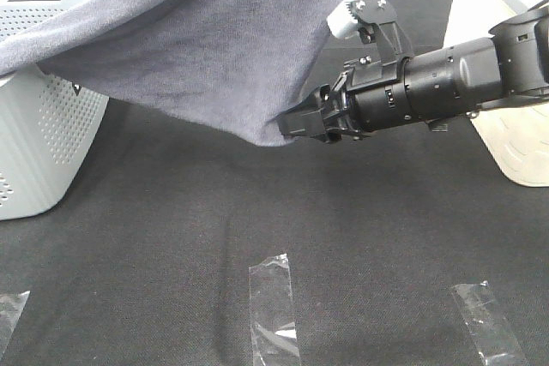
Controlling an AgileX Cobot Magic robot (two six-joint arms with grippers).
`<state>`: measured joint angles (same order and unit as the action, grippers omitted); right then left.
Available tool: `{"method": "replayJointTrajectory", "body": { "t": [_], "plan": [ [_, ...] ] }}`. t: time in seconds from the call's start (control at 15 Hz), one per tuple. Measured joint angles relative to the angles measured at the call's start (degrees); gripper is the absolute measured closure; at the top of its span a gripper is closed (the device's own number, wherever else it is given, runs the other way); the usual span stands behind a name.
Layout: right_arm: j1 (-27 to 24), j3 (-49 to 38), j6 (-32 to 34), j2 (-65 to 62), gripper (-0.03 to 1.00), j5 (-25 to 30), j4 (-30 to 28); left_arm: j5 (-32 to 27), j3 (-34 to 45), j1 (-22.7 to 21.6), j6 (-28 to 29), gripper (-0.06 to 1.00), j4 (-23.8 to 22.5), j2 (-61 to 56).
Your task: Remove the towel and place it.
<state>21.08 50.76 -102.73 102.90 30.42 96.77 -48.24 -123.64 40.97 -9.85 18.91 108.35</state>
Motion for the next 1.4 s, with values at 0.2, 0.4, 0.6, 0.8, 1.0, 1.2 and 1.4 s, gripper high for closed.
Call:
{"method": "replayJointTrajectory", "body": {
  "t": [0.2,0.4,0.6,0.8,1.0,1.2,1.4],
  "plan": [
    [0.0,0.0,0.1,0.0,0.54,5.1,-0.1,0.2,0.0,0.0,0.0,0.94,0.0,0.0],
    [0.0,0.0,0.1,0.0,0.34,5.2,-0.1,0.2,0.0,0.0,0.0,0.94,0.0,0.0],
    [0.0,0.0,0.1,0.0,0.36,6.0,-0.1,0.2,0.0,0.0,0.0,0.94,0.0,0.0],
    [0.0,0.0,0.4,0.0,0.6,6.6,-2.1,0.2,0.0,0.0,0.0,0.94,-0.5,0.0],
    [0.0,0.0,4.1,0.0,0.97,6.7,-4.8,1.3,0.0,0.0,2.3,0.94,-7.6,0.0],
    [0.0,0.0,10.7,-0.9,0.97,6.5,-6.7,1.7,0.0,0.0,8.4,0.94,-18.9,0.0],
    [0.0,0.0,21.3,-6.2,0.97,3.5,-13.2,1.0,0.0,0.0,15.6,0.94,-32.9,0.0]
  ]
}}
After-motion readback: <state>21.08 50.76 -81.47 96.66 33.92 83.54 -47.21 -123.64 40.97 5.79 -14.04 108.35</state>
